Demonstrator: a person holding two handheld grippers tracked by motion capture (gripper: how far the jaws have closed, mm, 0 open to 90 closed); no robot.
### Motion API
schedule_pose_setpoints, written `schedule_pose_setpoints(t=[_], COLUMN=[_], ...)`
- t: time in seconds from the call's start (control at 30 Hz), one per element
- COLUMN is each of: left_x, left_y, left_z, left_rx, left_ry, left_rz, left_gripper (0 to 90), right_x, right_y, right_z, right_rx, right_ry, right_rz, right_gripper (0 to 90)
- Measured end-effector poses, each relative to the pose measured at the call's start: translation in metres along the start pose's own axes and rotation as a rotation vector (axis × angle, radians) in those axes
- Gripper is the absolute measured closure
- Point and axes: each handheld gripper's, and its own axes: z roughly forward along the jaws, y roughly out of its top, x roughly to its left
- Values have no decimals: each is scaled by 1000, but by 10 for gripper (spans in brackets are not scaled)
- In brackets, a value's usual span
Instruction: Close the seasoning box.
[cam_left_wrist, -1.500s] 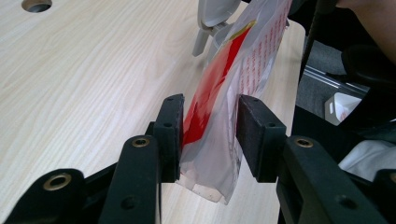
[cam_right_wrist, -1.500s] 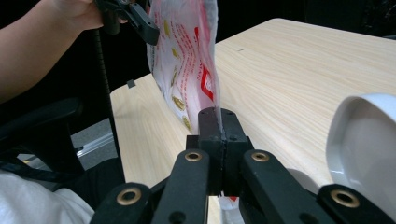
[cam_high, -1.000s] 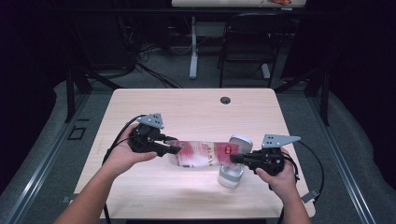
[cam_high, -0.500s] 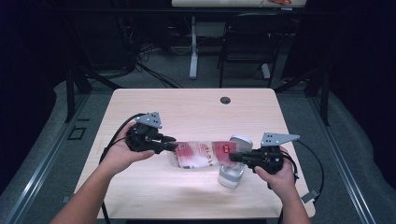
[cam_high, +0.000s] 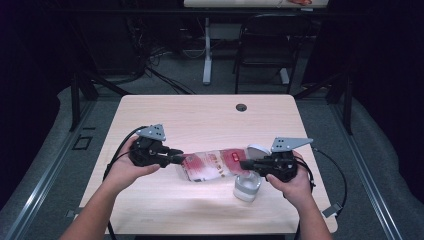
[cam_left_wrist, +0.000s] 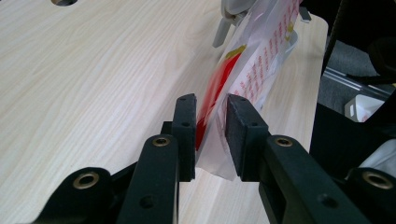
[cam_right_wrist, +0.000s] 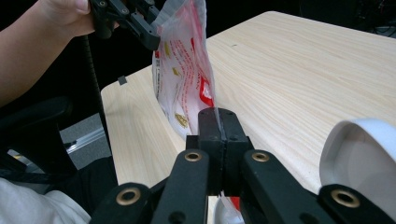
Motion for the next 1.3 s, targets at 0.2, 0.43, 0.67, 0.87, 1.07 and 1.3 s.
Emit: schedule_pose_setpoints(t=[0.2, 0.43, 0.67, 0.87, 1.07, 1.3], left_x=[1, 5, 7, 13, 15, 16], left_y=[-13, -26, -41, -54, -60, -69], left_z=[5, 7, 6, 5, 5, 13], left_rx=[-21, -25, -52, -49, -40, -19], left_ry=[-8, -7, -2, -7, 10, 25], left_rz=[-22, -29, -51, -63, -68, -75], left_gripper=[739, 738, 739, 741, 740, 747], right_x=[4, 10, 14, 19, 24, 26], right_y=[3, 12, 19, 23, 28, 33], right_z=[3, 11, 19, 32, 41, 47], right_rx=[27, 76, 111, 141, 160, 174], right_ry=[-18, -26, -31, -37, -44, -44], right_rz=[-5, -22, -32, -44, -57, -73], right_gripper=[900, 900, 900, 900, 900, 900])
